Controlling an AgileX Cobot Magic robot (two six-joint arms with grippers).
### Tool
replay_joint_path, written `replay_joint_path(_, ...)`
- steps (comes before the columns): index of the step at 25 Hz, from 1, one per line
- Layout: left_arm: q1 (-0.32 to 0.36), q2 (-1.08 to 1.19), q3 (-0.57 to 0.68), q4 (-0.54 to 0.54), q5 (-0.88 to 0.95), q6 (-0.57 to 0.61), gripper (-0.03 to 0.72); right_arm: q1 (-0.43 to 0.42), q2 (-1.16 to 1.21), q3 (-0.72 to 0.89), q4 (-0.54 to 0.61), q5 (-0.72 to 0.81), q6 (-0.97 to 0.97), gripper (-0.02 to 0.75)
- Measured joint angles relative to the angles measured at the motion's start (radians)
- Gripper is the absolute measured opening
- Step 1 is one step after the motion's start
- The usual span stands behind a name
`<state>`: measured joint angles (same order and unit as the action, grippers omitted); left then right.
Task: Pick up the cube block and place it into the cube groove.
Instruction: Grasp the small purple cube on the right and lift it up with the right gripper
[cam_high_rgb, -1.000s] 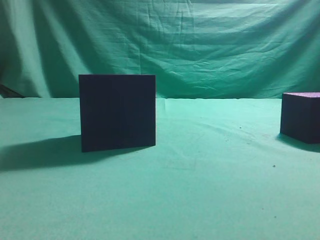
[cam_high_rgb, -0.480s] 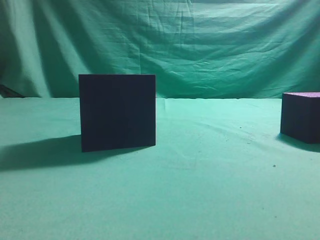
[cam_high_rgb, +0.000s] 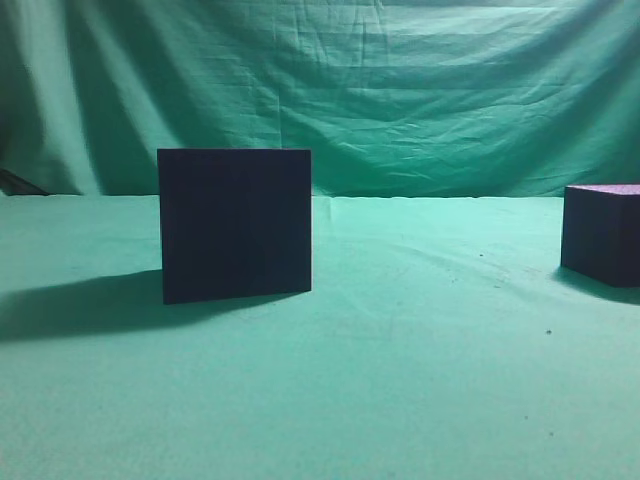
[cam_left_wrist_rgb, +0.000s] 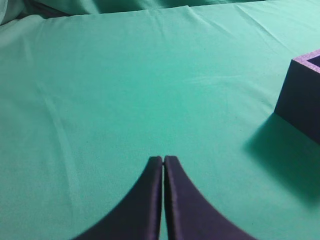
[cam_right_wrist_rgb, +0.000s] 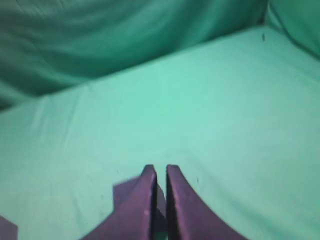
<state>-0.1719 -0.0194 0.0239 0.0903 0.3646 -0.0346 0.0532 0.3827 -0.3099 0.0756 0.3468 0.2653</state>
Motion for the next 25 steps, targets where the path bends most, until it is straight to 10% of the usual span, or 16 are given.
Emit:
replay_joint_path(10,0.0,0.0,0.0,0.0,0.0,0.0,0.0,0.005,0.423,-0.244,0.106,0.337,-0.457,0.0)
replay_joint_path(20,0.0,0.0,0.0,0.0,0.0,0.0,0.0,0.265,0.873,-0.533,-0.036,0.471,-0.396,0.0)
replay_joint_path(25,0.0,0.0,0.0,0.0,0.0,0.0,0.0,0.271,1.008,-0.607,-0.06,0.473,-0.333,0.241)
